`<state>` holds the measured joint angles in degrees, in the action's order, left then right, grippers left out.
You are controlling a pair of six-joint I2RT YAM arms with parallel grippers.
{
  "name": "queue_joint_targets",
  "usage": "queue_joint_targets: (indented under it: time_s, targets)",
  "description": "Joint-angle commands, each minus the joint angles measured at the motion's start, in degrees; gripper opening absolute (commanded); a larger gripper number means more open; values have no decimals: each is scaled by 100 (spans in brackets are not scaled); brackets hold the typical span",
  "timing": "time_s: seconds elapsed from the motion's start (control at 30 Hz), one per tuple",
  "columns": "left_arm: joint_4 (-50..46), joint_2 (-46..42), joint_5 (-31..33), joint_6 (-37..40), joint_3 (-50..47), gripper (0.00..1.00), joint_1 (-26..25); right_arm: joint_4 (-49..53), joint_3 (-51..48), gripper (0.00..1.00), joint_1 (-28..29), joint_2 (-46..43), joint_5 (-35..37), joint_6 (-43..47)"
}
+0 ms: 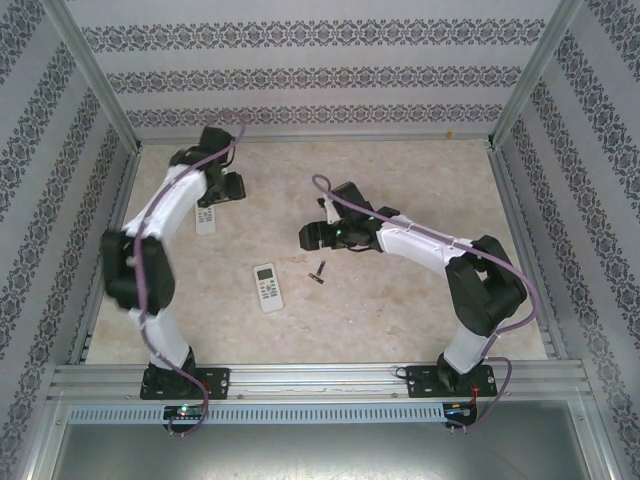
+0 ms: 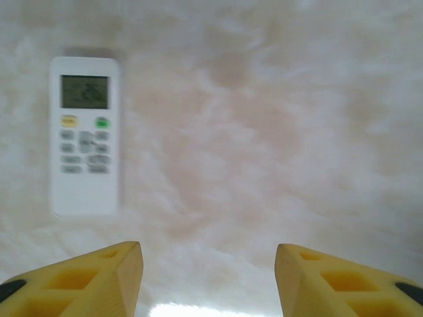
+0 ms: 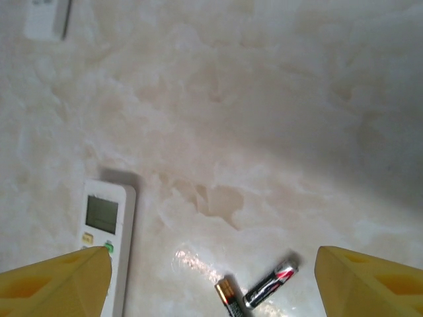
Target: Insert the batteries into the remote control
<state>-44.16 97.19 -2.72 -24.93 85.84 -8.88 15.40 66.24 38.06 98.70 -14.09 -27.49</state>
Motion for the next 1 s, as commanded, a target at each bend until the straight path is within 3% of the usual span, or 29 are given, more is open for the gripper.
queue_joint_targets:
  time_s: [0.0,0.17,0.33,0.5,0.57,0.77,0.97]
  targets:
    - [1288,-1024,-1059,-1152,-1341,56,-226,87,-133,81,483,-175,928,-291]
    - [905,-1726,-528,-1987,-2383,61,-1203,-168,-535,83,437,-330,1348,-703]
    - [854,-1350,-7,-2787,-2759,71,-2019,-117,-548,85,288,-484,1385,-563]
    - [657,-809,761,-2825,-2653,81,-2180,-133,-674,86,224,-704,1411,-477]
    - [589,-643,844,-2818,-2657,96,-2180,-162,-787,86,191,-793,1430,-499]
    - [664,-272,588,-2748,-2760,95,-2197,-203,-926,87,150,-896,1453,-538]
    - [787,102,373,-2672,-2734,83,-2224,-188,-815,87,140,-855,1427,-530]
